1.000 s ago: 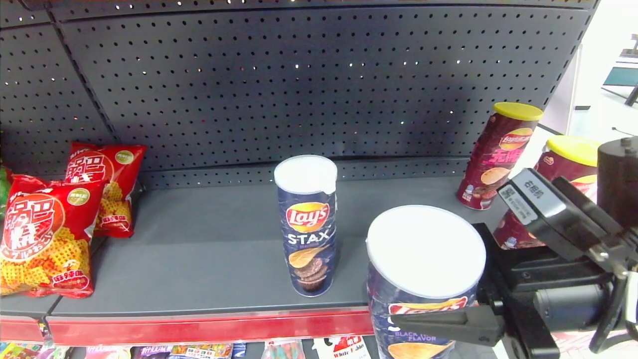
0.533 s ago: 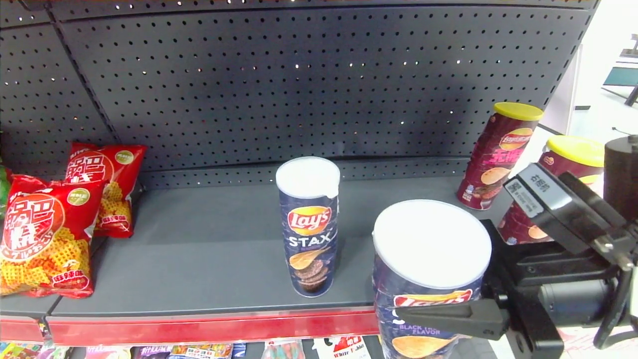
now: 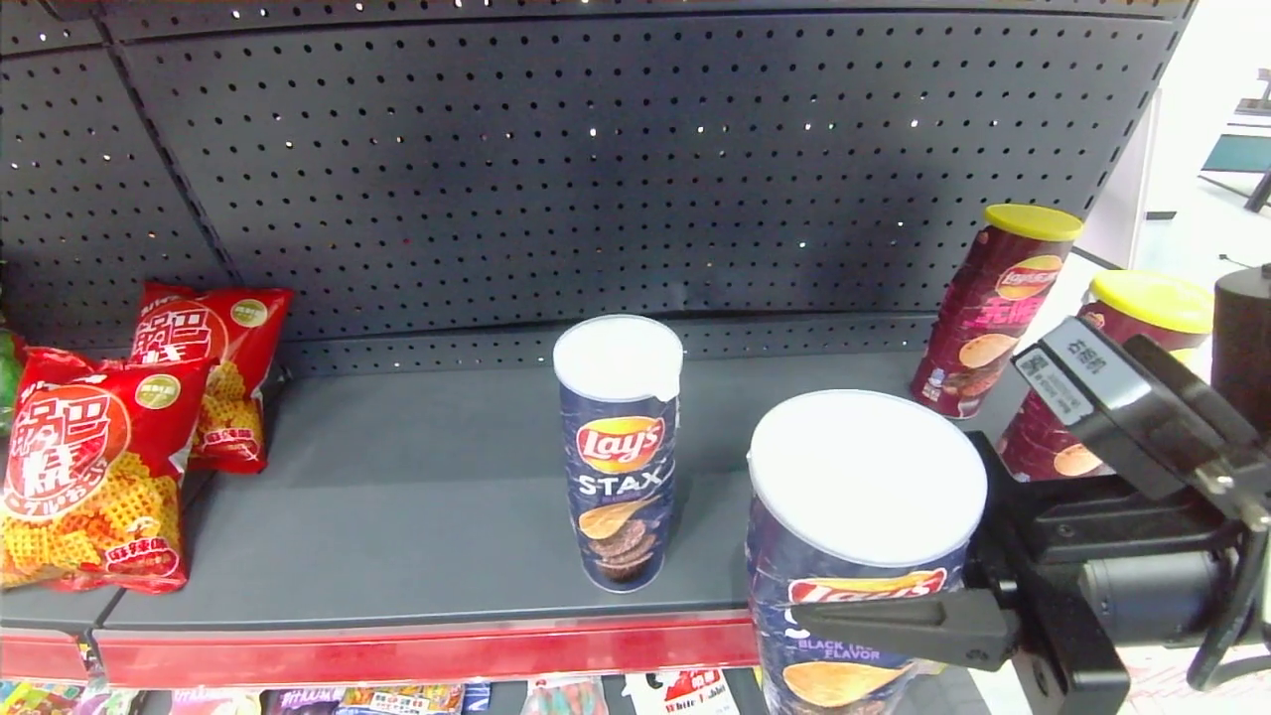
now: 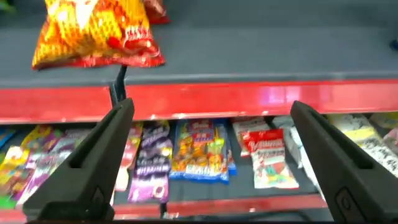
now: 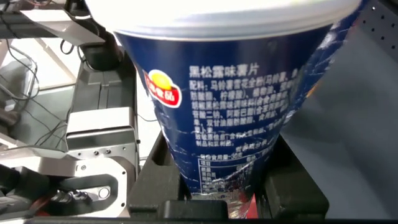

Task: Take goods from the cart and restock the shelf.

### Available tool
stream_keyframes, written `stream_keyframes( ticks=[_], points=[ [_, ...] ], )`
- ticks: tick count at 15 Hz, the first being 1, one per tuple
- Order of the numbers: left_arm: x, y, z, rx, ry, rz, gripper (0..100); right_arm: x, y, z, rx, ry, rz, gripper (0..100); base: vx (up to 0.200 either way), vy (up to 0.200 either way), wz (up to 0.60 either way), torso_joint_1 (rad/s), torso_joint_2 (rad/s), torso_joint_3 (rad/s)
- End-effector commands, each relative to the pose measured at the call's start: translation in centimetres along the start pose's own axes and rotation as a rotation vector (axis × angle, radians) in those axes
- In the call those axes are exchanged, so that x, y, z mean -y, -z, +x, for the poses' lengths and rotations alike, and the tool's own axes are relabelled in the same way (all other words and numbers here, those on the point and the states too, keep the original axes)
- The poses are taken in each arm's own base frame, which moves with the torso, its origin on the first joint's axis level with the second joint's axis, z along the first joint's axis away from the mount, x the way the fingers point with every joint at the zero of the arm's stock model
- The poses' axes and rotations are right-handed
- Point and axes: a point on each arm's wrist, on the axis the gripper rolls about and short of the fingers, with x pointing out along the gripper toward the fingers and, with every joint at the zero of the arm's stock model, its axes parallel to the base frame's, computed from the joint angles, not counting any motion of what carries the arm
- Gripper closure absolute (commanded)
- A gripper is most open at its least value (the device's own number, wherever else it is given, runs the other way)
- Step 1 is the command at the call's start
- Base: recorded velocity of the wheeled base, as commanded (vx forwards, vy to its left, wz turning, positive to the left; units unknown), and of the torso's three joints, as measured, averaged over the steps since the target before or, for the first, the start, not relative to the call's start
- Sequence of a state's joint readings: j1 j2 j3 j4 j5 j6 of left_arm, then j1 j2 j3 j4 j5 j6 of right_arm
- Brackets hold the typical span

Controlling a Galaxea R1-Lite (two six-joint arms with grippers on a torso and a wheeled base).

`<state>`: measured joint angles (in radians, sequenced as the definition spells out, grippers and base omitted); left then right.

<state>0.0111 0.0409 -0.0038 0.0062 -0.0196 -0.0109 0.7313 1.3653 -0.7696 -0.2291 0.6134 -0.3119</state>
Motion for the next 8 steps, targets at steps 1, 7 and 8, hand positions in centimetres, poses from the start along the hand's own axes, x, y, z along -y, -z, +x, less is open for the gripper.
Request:
stream_keyframes(
  ticks=[1,7,8],
  points=[
    [0.0,0.1,-0.3,0.040,0.013,0.003,0,0.1,-0.2,0.1,0.004,0.002,-0.002,100,0.000,0.000,0.00,0.000,0.00,0.000],
    [0.0,0.1,-0.3,0.040,0.013,0.001,0,2.3,-2.3,0.0,0.058,0.097,0.008,100,0.000,0.000,0.00,0.000,0.00,0.000],
    [0.0,0.1,-0.3,0.040,0.013,0.001,0,2.8,-2.8,0.0,0.071,0.111,0.015,100,0.000,0.000,0.00,0.000,0.00,0.000]
  ],
)
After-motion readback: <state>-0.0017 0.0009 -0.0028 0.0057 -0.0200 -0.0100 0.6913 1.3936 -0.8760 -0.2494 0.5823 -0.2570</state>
